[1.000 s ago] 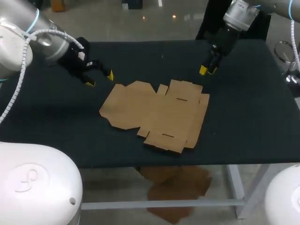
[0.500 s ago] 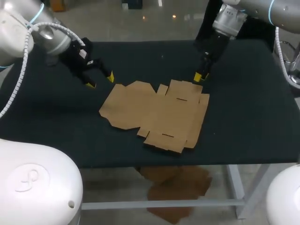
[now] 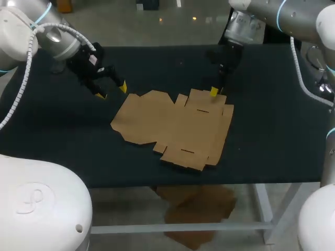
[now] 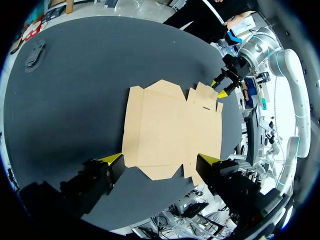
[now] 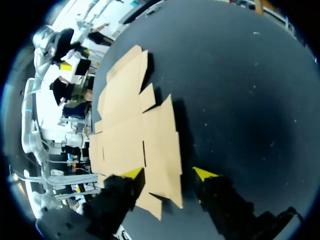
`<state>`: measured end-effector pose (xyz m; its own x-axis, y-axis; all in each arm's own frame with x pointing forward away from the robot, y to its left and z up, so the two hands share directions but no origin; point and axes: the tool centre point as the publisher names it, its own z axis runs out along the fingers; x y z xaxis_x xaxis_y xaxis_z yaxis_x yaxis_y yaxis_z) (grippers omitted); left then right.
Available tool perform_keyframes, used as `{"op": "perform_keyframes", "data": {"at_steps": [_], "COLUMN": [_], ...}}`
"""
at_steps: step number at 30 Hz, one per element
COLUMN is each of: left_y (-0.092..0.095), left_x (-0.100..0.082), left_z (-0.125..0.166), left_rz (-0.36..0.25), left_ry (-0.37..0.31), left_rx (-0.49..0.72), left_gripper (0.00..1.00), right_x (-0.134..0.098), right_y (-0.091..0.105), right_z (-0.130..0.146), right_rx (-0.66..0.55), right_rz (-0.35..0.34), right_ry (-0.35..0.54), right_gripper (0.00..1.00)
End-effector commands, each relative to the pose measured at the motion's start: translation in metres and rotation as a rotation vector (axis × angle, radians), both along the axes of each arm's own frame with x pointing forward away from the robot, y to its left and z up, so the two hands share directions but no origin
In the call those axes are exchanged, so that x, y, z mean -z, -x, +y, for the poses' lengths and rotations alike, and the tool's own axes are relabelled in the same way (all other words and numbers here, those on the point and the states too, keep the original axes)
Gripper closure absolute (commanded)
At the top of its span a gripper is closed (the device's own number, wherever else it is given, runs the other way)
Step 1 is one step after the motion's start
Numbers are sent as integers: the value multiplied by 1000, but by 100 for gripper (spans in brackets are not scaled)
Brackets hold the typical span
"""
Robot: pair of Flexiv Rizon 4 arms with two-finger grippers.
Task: Assemble the packaging by folding the flat box into shape, placing the metal phone stand inside, and closing the box properly
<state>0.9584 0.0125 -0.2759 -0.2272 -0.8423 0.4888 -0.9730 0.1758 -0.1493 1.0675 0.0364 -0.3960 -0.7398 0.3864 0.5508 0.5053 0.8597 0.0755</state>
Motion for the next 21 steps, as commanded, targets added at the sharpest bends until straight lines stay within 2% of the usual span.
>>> {"op": "perform_keyframes", "data": {"at_steps": [1, 6, 9, 10, 15, 21], "left_y": [4, 4, 6, 6, 6, 6], "left_x": [0, 1, 0, 0, 3, 2], "left_z": [2, 4, 5, 5, 7, 8], "left_rz": [-4, -7, -8, -9, -7, -11], "left_ry": [3, 15, 15, 15, 26, 33], "left_rx": [-6, -13, -13, -12, -8, 6], "left_gripper": [0, 0, 0, 0, 0, 0], "right_x": [5, 5, 9, 9, 8, -2], "right_y": [-9, -5, -3, -2, 2, 2], "right_z": [3, 3, 3, 3, 2, -1], "right_rx": [-100, -110, -103, -100, -78, 17], "right_rz": [146, 155, 165, 169, 167, 145], "right_ry": [75, 64, 58, 54, 40, -12], "right_gripper": [53, 64, 97, 100, 100, 100]}}
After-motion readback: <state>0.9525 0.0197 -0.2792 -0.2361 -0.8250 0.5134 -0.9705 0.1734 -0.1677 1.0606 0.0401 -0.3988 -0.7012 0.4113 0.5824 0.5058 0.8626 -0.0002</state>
